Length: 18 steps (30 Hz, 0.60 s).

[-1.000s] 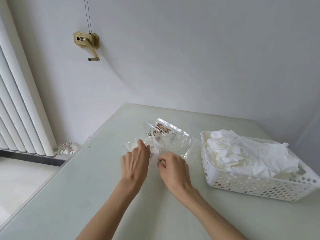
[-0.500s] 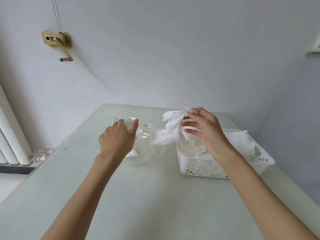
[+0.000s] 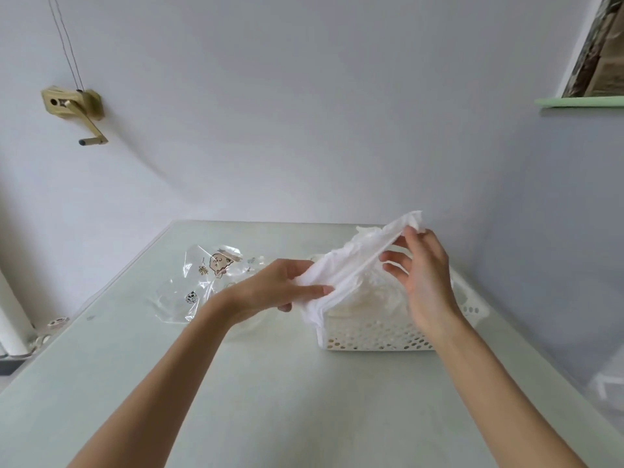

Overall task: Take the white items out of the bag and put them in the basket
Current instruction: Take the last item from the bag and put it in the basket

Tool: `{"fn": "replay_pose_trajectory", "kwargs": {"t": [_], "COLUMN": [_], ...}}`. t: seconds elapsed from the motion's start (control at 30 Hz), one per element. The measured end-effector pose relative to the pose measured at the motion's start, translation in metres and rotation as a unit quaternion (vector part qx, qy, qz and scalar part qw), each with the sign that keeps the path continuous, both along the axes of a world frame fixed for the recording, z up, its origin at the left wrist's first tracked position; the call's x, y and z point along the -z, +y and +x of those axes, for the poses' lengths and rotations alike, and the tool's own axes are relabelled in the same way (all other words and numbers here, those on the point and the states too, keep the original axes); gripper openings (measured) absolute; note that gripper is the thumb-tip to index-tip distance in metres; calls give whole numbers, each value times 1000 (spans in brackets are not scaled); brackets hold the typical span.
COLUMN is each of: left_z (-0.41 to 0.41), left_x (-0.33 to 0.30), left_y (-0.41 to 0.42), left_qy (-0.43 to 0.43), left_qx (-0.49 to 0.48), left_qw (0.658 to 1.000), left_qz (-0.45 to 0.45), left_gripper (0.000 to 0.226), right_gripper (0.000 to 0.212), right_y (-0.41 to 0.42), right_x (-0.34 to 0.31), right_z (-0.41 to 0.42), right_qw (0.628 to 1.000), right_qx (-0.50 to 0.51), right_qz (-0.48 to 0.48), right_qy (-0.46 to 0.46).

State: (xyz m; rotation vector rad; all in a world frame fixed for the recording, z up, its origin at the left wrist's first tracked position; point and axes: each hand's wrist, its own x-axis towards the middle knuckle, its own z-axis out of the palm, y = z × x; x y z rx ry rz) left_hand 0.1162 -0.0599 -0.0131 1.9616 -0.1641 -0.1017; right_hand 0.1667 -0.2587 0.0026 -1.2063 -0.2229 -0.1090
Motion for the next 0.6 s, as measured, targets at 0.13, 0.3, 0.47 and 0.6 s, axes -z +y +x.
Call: {"fn": "replay_pose_trajectory", "kwargs": {"t": [0.13,0.3,0.47,0.6], "left_z": [5,5,3,-4], "left_x": [-4,-15,-35,-46], "left_y": [-10,-24,-29,-21], "left_qy": [14,32,29,27], "left_qx": [-78,-103,-84,-63], "left_qw": [995,974,968,971], "left_qz": [-66,-200,-233,-228], "left_gripper": [8,10,26,40], "right_gripper": [15,65,58,4], "right_y": [-13,-6,-2,-4], "right_x": [4,7,-7,-39], "right_z": [7,-30,-34,-17], "right_qw": [988,887,765,854], "right_qx": [85,22,73,111], "right_qz": [-131,-385,-517,-375], "right_qy": [-20,-254,-377,-343]}}
